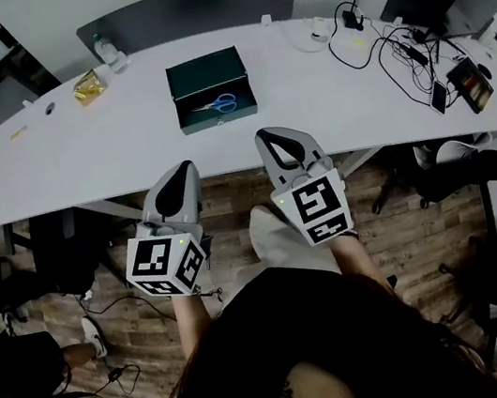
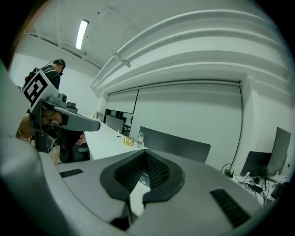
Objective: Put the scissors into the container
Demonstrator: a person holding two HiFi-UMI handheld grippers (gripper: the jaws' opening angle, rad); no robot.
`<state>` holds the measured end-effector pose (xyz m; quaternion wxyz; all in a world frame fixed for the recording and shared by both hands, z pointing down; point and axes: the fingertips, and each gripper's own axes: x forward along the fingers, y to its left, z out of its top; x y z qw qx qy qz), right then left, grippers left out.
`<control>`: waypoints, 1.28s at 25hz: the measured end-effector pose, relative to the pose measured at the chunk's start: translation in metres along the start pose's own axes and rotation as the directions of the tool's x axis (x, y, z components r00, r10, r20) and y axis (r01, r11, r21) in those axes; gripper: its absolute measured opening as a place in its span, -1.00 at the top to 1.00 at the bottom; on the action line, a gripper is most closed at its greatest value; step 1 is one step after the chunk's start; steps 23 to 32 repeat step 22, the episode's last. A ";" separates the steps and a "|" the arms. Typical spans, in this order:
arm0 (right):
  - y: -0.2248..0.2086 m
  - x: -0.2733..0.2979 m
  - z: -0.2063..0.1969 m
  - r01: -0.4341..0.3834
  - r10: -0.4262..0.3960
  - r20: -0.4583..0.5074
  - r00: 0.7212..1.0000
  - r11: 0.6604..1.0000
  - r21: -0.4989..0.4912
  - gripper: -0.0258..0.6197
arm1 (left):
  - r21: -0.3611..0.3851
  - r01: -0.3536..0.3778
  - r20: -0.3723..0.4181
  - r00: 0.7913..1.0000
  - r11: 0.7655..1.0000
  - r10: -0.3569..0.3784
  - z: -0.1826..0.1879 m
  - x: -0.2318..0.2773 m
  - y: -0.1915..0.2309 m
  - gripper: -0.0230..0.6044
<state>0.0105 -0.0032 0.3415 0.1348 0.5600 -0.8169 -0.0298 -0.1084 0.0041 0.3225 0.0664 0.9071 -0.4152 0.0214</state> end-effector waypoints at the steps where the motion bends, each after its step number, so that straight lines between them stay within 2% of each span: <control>1: 0.000 -0.002 0.000 0.000 0.000 0.002 1.000 1.000 0.001 0.89 | 0.001 0.000 0.001 1.000 1.000 0.000 0.000 -0.001 -0.002 0.89; 22: 0.010 -0.050 -0.009 -0.006 0.006 0.025 1.000 1.000 -0.005 0.89 | 0.003 -0.002 0.018 1.000 1.000 0.002 -0.010 -0.025 -0.042 0.89; 32: 0.010 -0.050 -0.009 -0.006 0.006 0.025 1.000 1.000 -0.005 0.89 | 0.003 -0.002 0.018 1.000 1.000 0.002 -0.010 -0.025 -0.042 0.89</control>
